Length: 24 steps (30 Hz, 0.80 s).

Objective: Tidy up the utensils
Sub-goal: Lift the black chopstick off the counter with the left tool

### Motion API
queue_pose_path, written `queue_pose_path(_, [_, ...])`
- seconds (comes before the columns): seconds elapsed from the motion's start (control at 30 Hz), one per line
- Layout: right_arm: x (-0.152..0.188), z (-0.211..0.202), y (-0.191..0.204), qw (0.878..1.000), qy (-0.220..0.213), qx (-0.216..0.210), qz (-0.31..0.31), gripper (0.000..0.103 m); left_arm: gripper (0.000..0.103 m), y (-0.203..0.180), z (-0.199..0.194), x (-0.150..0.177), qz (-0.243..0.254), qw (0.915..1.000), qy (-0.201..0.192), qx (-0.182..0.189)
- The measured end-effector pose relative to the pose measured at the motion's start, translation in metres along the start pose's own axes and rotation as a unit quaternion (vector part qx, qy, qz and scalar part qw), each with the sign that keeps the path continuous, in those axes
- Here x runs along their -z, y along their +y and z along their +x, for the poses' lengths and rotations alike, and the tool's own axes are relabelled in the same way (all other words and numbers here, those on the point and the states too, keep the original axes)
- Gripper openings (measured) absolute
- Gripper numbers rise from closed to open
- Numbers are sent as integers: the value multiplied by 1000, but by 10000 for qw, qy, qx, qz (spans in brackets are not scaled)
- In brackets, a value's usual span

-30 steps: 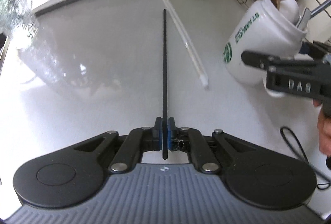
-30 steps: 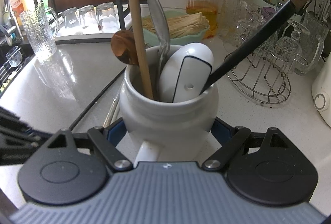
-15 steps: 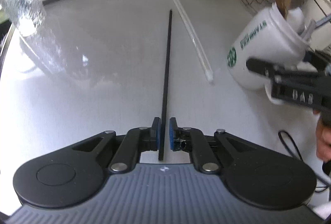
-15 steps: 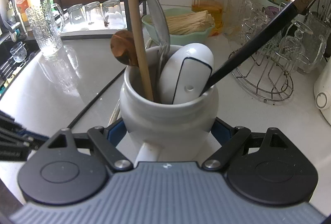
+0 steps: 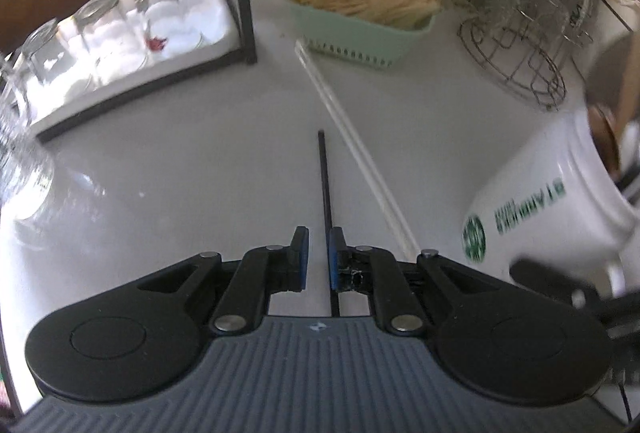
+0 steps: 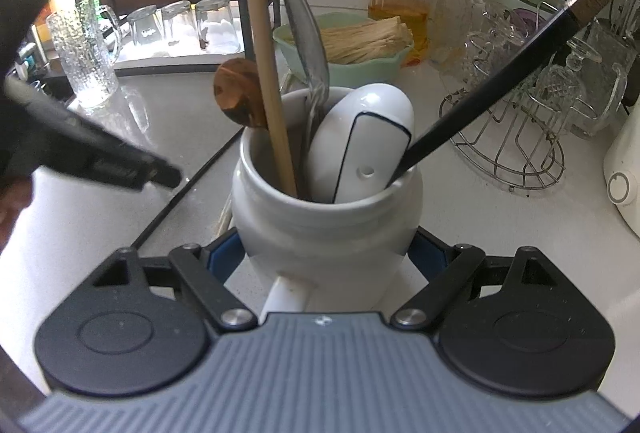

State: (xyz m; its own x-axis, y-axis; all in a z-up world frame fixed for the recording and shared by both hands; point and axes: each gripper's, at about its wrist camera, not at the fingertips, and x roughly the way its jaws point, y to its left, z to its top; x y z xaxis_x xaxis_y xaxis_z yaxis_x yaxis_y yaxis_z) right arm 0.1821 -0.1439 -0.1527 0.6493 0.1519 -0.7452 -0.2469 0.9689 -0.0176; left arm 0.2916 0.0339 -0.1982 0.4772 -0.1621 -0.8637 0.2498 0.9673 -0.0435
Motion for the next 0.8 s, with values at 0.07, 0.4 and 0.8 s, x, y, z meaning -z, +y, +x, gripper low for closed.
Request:
queue_pose_path(0.07, [0, 0, 0, 10000, 1, 16, 24, 90, 13, -3, 8, -9, 16, 10000, -14, 9])
queue_pose_path(0.4, [0, 0, 3, 9998, -14, 135, 149, 90, 13, -16, 35, -40, 792, 9958, -21, -455])
queue_pose_path(0.8, [2, 1, 5, 9993, -126, 230, 270, 90, 6, -14, 50, -63, 534, 9971, 448, -291])
